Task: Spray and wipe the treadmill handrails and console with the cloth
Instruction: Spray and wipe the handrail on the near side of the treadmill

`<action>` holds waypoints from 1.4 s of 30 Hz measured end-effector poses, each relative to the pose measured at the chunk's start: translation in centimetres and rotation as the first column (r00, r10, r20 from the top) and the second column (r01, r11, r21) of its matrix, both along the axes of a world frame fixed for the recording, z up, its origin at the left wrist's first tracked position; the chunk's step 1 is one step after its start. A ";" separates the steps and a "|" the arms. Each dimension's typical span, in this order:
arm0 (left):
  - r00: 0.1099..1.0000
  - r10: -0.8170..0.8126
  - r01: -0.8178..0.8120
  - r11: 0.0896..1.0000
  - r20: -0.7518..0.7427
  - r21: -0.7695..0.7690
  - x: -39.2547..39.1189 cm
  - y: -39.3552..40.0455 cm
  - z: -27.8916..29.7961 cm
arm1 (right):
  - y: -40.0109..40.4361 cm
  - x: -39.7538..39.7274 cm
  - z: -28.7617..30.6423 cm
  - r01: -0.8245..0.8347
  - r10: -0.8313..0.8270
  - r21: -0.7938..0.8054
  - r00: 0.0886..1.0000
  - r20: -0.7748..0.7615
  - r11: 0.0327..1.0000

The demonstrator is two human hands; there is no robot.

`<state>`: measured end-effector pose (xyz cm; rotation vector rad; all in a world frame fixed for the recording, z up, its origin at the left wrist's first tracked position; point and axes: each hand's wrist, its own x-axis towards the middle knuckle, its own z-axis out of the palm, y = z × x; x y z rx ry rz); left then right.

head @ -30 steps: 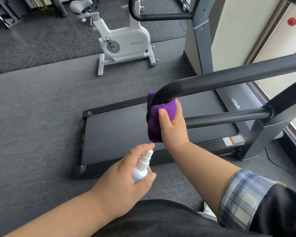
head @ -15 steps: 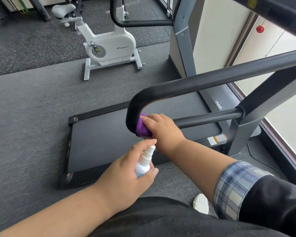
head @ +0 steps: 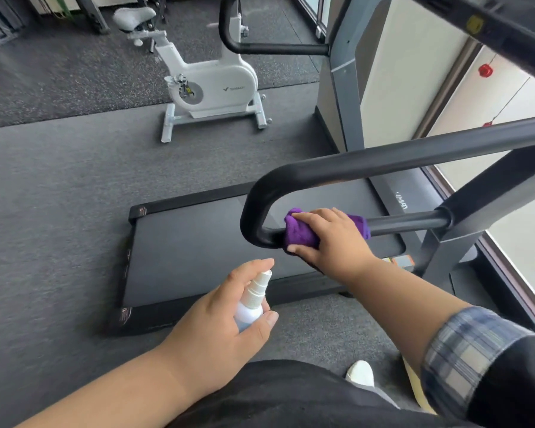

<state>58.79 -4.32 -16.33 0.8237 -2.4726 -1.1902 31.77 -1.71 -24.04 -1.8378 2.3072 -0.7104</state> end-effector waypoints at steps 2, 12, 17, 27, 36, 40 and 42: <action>1.000 0.013 -0.013 1.000 0.005 -0.014 0.2 0.0 -0.1 | -1.5 2.6 0.2 -0.041 0.044 -0.045 0.996 0.074 0.998; 0.998 0.012 -0.006 0.995 0.067 -0.098 -2.5 -0.1 -0.4 | -3.0 4.0 -0.3 -0.100 0.101 0.031 0.994 -0.045 0.995; 0.996 0.019 -0.013 0.997 0.082 -0.073 -7.0 0.9 -0.7 | -1.7 0.1 -0.8 -0.164 0.174 0.105 0.980 -0.094 0.981; 0.996 0.026 -0.019 0.996 0.080 -0.092 -16.3 4.2 -1.0 | 5.4 -14.3 -2.3 -0.066 0.079 0.151 0.994 -0.078 0.986; 0.987 0.137 -0.130 0.987 0.086 -0.091 -19.8 6.6 -1.2 | 7.6 -20.6 -2.6 -0.112 0.136 0.168 0.981 -0.141 0.979; 0.972 0.219 -0.215 0.975 0.082 -0.055 -20.4 7.9 -0.9 | 6.6 -19.7 -2.5 -0.193 0.220 0.192 0.966 -0.134 0.962; 0.970 0.231 -0.229 0.973 0.075 -0.042 -21.3 8.6 -0.9 | 5.8 -18.6 -2.4 -0.247 0.274 0.203 0.954 -0.120 0.948</action>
